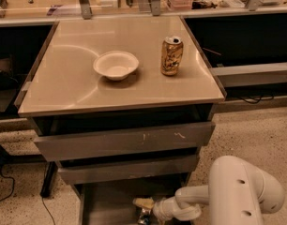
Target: Place redbull can into bottom drawer
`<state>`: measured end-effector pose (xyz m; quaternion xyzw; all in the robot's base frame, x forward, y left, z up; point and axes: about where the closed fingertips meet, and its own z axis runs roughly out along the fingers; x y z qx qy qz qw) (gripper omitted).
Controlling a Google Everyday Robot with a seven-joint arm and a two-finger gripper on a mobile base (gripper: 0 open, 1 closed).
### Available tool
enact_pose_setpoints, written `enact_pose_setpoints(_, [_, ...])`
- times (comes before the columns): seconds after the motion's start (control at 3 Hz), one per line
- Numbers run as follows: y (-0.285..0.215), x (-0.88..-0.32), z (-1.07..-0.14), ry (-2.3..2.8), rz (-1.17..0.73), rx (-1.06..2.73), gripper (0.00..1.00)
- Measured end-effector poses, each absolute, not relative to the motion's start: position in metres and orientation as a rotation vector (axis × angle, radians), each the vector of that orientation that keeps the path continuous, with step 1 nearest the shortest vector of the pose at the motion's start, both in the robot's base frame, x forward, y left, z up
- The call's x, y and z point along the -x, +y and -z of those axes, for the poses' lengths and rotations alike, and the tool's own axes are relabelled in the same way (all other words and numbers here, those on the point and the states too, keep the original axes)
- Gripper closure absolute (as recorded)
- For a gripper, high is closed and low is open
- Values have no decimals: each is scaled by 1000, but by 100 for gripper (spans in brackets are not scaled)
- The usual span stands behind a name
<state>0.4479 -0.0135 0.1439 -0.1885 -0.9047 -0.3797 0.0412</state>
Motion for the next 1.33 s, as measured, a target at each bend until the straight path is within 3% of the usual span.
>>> enact_pose_setpoints(0.33, [-18,-444,-162,-2815,1148,602,0])
enact_pose_setpoints(1.0, [-60,-448,-301,-3060,1164,820,0])
enact_pose_setpoints(1.33, [-91,-411,-346,-3141,1081,1007,0])
